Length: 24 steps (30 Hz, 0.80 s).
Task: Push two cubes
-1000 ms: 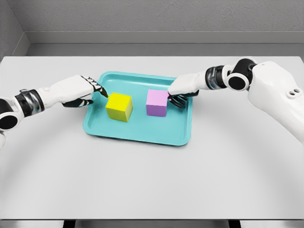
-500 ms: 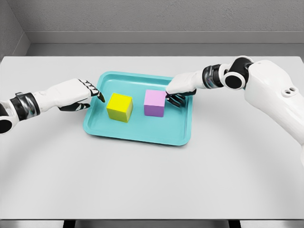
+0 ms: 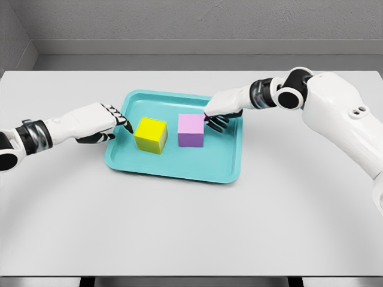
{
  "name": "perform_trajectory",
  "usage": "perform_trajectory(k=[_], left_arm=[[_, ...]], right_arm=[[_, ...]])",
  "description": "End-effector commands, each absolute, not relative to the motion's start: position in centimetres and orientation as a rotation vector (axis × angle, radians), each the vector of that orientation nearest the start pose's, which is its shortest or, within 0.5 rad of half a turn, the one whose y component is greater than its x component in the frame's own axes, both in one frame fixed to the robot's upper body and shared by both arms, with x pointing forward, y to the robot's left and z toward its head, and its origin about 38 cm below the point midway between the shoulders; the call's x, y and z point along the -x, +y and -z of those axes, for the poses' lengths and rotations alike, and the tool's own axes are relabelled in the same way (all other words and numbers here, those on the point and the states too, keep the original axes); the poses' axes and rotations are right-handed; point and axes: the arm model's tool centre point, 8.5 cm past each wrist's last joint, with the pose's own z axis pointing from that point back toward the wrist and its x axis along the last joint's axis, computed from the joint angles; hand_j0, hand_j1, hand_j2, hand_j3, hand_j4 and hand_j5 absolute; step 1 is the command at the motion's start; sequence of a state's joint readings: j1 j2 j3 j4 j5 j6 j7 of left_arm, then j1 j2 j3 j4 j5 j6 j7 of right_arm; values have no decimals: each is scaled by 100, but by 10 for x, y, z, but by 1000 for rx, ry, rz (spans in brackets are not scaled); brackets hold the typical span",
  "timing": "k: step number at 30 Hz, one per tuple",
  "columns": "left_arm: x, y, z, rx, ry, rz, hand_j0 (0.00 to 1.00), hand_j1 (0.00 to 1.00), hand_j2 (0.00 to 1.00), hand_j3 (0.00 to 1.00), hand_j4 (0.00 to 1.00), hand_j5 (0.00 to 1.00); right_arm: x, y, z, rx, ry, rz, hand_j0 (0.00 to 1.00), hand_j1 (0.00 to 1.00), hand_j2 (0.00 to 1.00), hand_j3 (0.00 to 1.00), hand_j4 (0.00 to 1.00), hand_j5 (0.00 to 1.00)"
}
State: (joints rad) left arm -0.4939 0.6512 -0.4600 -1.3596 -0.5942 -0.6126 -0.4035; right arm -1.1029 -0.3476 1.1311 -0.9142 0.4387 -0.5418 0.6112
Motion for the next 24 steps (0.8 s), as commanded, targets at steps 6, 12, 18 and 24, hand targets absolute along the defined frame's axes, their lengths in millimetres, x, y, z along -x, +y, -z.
perform_trajectory(k=[6, 12, 18, 24], left_arm=[[-436, 278, -155, -418, -1488, 1970, 60, 60, 60, 60, 60, 60], [-435, 267, -150, -389, -1504, 1972, 59, 59, 59, 59, 59, 59], [-435, 255, -145, -360, -1516, 1973, 59, 59, 59, 59, 59, 59], [-437, 256, -142, -356, -1504, 1970, 59, 59, 59, 59, 59, 59]], right_arm=[[-528, -147, -175, 255, -1081, -2347, 12, 12, 12, 12, 12, 12], [-533, -155, -175, 268, -1061, -2331, 12, 12, 12, 12, 12, 12], [-530, -151, -170, 259, -1045, -2351, 12, 12, 12, 12, 12, 12], [-524, -138, -164, 234, -1039, -2394, 12, 12, 12, 12, 12, 12]])
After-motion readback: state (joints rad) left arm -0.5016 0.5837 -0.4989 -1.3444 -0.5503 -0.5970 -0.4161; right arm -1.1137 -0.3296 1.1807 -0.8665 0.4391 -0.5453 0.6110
